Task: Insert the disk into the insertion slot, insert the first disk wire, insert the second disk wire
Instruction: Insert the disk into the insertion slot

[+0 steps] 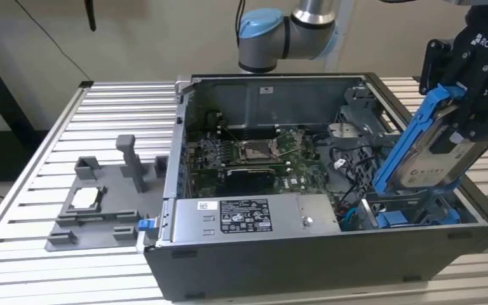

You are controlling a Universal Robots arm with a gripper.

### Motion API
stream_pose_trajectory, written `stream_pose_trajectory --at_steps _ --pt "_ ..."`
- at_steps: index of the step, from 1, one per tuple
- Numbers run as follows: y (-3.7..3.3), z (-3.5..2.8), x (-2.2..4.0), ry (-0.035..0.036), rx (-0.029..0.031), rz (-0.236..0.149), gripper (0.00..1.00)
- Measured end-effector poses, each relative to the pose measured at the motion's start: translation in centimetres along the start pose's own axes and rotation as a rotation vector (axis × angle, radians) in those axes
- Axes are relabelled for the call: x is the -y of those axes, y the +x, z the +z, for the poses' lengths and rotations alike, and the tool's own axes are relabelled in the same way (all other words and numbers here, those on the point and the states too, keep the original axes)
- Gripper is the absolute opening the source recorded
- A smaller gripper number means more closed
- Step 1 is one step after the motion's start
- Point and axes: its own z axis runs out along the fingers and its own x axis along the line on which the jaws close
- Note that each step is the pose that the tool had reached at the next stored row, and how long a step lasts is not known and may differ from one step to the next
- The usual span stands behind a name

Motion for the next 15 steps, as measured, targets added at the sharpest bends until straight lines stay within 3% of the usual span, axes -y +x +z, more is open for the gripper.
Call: stream_pose_trajectory --at_steps 3,5,6,9,13,15 --pt "0.0 0.5 0.04 0.0002 0.0069 0.0 0.33" --pt "0.01 0.84 0.1 0.0005 0.0163 -0.001 0.33" --pt "0.0 0.97 0.15 0.0005 0.0169 -0.001 0.33" --pt "0.0 1.3 0.19 0.002 0.0167 -0.001 0.33" --pt "0.02 1.7 0.22 0.007 0.0087 0.002 0.33" --pt "0.01 2.0 0.24 0.0103 0.0079 0.004 0.33"
